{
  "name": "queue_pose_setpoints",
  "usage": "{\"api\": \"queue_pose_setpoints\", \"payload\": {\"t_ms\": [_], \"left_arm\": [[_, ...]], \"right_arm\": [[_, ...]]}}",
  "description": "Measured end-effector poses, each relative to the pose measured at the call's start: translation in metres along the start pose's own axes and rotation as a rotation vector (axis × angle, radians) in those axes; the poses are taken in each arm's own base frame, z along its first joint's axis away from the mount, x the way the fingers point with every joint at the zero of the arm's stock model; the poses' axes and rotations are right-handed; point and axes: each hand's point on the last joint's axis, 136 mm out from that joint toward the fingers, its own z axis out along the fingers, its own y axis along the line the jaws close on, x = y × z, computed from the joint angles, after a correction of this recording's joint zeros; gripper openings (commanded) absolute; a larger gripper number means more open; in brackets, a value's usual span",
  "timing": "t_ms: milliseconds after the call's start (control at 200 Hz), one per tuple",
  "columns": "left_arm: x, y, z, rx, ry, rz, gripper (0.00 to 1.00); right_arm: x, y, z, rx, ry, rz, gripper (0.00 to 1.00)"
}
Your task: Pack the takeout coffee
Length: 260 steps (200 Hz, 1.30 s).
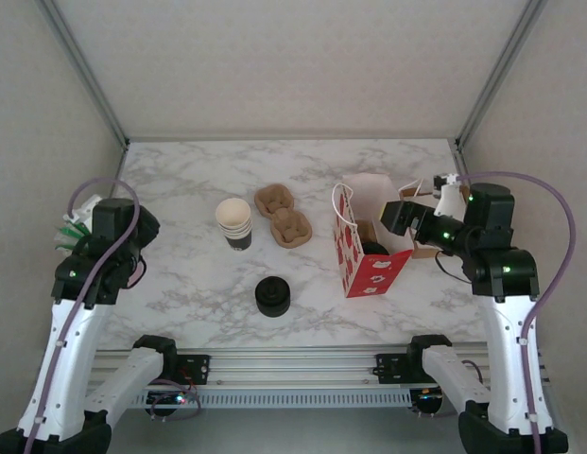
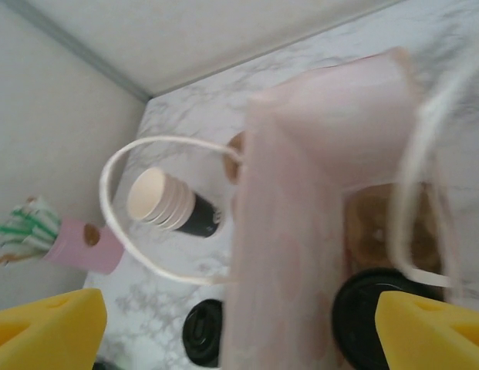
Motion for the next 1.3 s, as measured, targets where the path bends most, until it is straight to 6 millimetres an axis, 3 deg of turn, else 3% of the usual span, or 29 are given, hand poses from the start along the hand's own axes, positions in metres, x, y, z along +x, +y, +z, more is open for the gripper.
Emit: {"api": "queue_pose_setpoints", "payload": {"t_ms": [205, 496, 831, 1302], "left_arm": [[0.001, 0.022, 0.005, -0.127, -0.007, -0.064, 0.74], [0.008, 0.044, 0.04, -0.338, 0.049, -0.086, 0.63], [0.0, 0.062, 0.064, -0.429, 0.078, -0.089, 0.52], [0.004, 0.057, 0.08, -0.431, 0.119, -0.026, 0.44]], "right_arm": [[0.02, 0.041, 0.013, -0.141, 0.116, -0.107, 0.86], [0.046, 0.07, 0.031, -0.212, 0.235, -0.22, 0.84], [0.05, 0.067, 0.044, -0.162, 0.248, -0.259, 0.84], [0.045, 0.06, 0.055, -0.124, 0.24, -0.264, 0.84]]}}
